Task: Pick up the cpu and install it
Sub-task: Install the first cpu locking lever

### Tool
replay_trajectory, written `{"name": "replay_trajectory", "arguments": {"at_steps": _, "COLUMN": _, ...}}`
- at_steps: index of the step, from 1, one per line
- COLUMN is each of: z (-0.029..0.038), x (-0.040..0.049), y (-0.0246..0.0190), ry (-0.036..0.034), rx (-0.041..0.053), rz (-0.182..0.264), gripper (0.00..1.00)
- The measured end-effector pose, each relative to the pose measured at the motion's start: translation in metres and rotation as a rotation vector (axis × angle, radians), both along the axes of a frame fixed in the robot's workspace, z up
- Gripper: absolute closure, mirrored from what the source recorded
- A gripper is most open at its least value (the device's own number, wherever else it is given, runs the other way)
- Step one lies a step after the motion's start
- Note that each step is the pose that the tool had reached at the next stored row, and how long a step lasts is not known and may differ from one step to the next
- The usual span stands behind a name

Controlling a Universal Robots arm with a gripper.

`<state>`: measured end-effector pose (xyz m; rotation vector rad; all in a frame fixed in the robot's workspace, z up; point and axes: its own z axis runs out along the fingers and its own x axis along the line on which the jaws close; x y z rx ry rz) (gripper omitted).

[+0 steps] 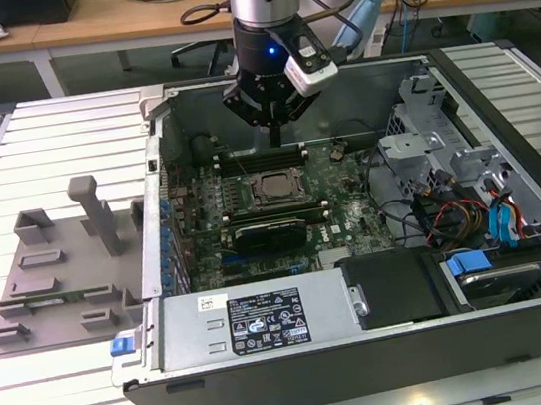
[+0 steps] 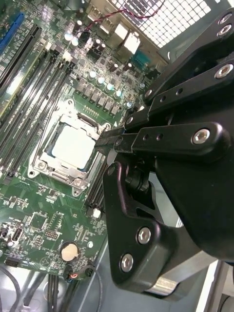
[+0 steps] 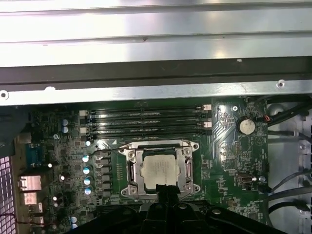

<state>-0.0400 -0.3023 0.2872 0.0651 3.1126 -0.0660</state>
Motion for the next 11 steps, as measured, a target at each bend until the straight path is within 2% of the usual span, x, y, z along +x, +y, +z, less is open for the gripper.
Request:
{"name": "replay_trajectory", "arguments": {"at_steps": 7, "z": 0.0, "x": 0.0, "y": 0.0, "ry": 0.0, "rx": 0.0, "rz": 0.047, "gripper": 0.89}}
{"name": "replay_trajectory", "arguments": {"at_steps": 11, "z": 0.0, "x": 0.0, "y": 0.0, "ry": 0.0, "rx": 0.0, "rz": 0.095, "gripper": 0.89}}
